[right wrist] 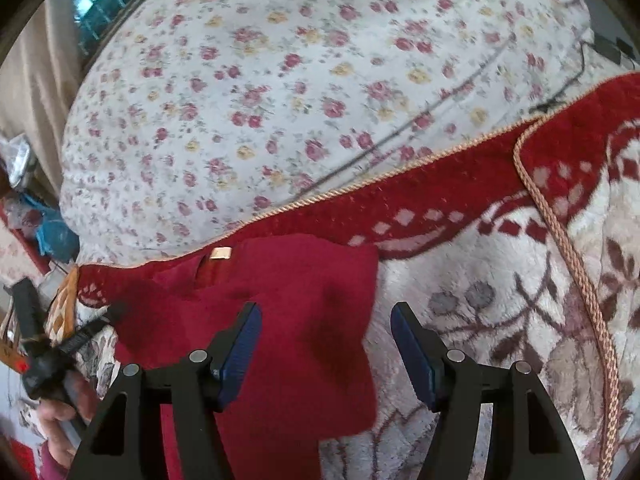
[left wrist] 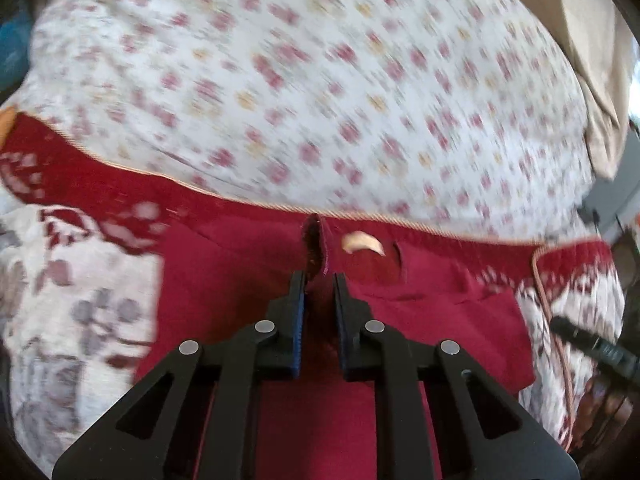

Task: Fold small clothes

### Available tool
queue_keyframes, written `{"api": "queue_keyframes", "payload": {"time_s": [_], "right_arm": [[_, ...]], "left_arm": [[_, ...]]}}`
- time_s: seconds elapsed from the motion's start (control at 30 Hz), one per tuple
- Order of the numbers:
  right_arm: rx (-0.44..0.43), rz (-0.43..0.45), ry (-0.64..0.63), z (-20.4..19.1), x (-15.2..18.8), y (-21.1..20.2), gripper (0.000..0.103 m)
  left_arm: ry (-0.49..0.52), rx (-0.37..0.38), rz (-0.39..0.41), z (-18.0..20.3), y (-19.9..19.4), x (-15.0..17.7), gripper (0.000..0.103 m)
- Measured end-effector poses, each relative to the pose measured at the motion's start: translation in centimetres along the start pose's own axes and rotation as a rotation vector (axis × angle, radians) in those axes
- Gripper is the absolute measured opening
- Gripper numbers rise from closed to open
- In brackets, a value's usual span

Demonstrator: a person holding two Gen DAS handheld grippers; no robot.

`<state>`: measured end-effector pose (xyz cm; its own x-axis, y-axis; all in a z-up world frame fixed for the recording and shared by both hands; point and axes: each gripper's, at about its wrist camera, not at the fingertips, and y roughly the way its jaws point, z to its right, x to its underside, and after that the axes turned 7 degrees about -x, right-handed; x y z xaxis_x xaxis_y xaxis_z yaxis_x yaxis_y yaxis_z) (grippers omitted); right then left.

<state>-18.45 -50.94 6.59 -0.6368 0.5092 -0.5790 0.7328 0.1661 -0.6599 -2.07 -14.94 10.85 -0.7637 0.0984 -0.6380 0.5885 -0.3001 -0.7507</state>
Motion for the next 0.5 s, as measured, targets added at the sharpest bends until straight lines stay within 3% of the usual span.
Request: {"api": "queue_keyframes", "payload": {"time_s": [0.2, 0.33, 0.5], "right_arm": [[0.037, -0.038, 0.001, 0.3, 0.0, 1.6, 0.065], [0.053, -0.081, 0.002, 0.5, 0.0, 3.6, 0.069], [0.022, -0.141, 0.045, 1.1, 0.1, 6.8, 0.069]], "left_arm": [[-0.058, -0.067, -0.005, -4.7, -0.2, 2.2, 0.012], [-0.123, -0.057, -0.057, -6.1, 1.6, 3.0, 0.011], [-0.100, -0.115, 0.033, -6.3, -0.1, 2.3, 0.012]]}}
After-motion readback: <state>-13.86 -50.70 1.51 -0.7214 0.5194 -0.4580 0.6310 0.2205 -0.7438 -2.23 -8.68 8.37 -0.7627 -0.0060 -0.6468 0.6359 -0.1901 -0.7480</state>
